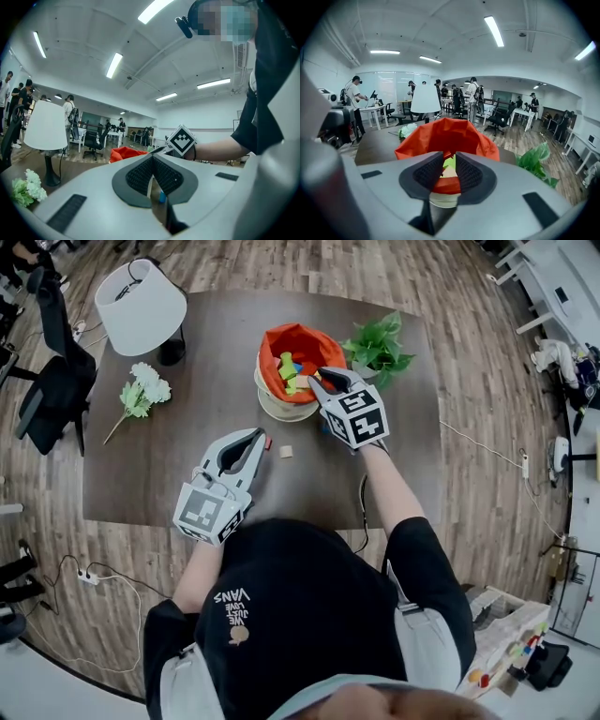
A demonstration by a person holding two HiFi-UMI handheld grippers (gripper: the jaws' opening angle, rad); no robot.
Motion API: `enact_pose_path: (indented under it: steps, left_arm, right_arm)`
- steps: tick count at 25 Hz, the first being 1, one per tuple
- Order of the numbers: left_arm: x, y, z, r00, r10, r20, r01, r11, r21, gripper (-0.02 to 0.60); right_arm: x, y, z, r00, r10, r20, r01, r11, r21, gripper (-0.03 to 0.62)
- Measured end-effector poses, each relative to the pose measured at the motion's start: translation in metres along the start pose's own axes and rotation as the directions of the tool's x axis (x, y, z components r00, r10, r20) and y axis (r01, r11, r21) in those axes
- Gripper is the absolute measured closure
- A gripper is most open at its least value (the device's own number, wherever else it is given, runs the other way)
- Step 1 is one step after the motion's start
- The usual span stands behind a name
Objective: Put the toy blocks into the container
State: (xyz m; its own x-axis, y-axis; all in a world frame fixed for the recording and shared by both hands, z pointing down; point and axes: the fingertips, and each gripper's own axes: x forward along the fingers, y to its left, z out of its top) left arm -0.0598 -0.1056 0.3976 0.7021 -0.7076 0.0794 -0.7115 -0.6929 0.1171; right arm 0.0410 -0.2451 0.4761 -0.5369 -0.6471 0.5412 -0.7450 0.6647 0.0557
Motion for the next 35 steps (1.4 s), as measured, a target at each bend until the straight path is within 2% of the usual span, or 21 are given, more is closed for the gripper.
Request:
enact_pose_path:
  steps: [9,14,21,27,30,35]
  left_arm:
    - [0.000,-0.001,-0.002,1.000,-0.002,0.000,0.002,1.000,0.000,0.571]
    - [-0.002,0.000,0.000,1.000,0.000,0.005,0.000,1.000,0.003,0.571]
    - [0.000,-0.002,0.001,1.000,-0.015,0.003,0.015,1.000,0.005,0.571]
    - [0.001,-0.003,0.003,1.000,-0.030,0.007,0.030,1.000,0.005,0.571]
    - [0.003,-0.004,0.006,0.999,-0.039,0.009,0.039,0.999,0.008,0.571]
    - [0.004,-0.005,0.009,0.998,-0.054,0.018,0.053,0.998,0.012,0.571]
  right_arm:
    - [-0.003,0.001,0.000,1.000,-0.011,0.025,0.010,1.000,0.007,0.520]
    - [-0.018,-0.001,0.012,0.993,-0.038,0.114,0.035,0.999,0.026,0.521]
    - [-0.057,0.004,0.039,0.961,-0.069,0.268,0.062,0.997,0.036,0.557]
    - [-0.096,0.019,0.054,0.934,-0.065,0.352,0.060,0.998,0.024,0.571]
    - [-0.112,0.028,0.049,0.925,-0.073,0.373,0.072,0.997,0.017,0.574]
    - [-0.134,0.048,0.030,0.910,-0.090,0.404,0.068,0.995,0.068,0.576]
